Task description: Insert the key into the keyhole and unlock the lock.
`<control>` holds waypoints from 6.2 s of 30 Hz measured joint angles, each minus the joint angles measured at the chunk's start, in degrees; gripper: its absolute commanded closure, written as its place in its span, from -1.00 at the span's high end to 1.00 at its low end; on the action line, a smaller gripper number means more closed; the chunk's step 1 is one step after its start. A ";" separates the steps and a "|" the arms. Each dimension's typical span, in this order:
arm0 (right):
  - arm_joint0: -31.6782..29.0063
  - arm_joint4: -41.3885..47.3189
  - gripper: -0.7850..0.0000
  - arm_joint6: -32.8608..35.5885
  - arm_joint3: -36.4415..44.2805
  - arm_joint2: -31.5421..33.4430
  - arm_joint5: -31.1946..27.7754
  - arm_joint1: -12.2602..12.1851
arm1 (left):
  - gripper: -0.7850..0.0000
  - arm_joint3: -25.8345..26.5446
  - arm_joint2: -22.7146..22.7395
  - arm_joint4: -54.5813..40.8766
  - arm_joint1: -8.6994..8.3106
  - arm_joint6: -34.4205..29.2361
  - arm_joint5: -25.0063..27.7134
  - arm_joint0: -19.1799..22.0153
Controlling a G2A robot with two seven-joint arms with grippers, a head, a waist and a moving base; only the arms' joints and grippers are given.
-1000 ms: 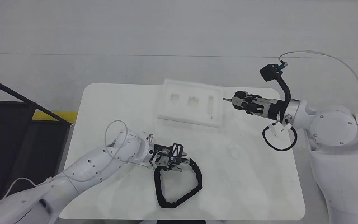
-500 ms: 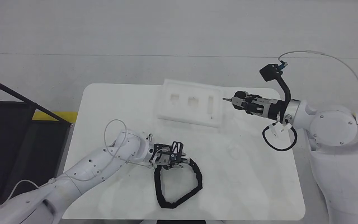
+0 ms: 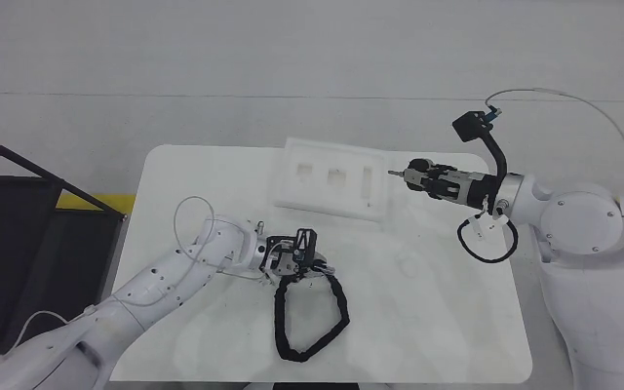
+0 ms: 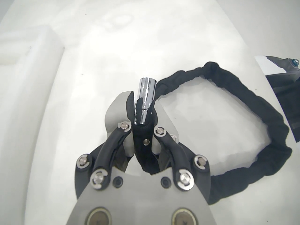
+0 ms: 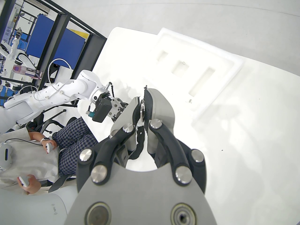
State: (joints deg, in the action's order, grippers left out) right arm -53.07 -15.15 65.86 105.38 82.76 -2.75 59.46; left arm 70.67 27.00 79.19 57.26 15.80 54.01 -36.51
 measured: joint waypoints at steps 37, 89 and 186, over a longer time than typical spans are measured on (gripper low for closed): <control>-2.11 14.25 -1.00 12.47 10.22 6.93 11.12 -1.99 | -1.00 7.61 -8.13 -11.72 -8.14 30.48 3.99 15.88; -9.80 14.30 -1.00 10.13 29.31 8.41 24.71 -4.86 | -1.00 6.09 -3.66 1.47 -1.90 37.39 -2.90 12.39; -18.29 11.63 1.00 -3.55 25.14 5.03 -6.20 -9.53 | -1.00 7.08 -12.28 -17.22 -6.47 26.83 3.99 20.59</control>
State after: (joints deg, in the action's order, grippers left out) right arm -71.36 -3.52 62.31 130.52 87.79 -8.95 49.93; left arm 77.75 14.72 61.97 50.79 42.63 58.00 -15.92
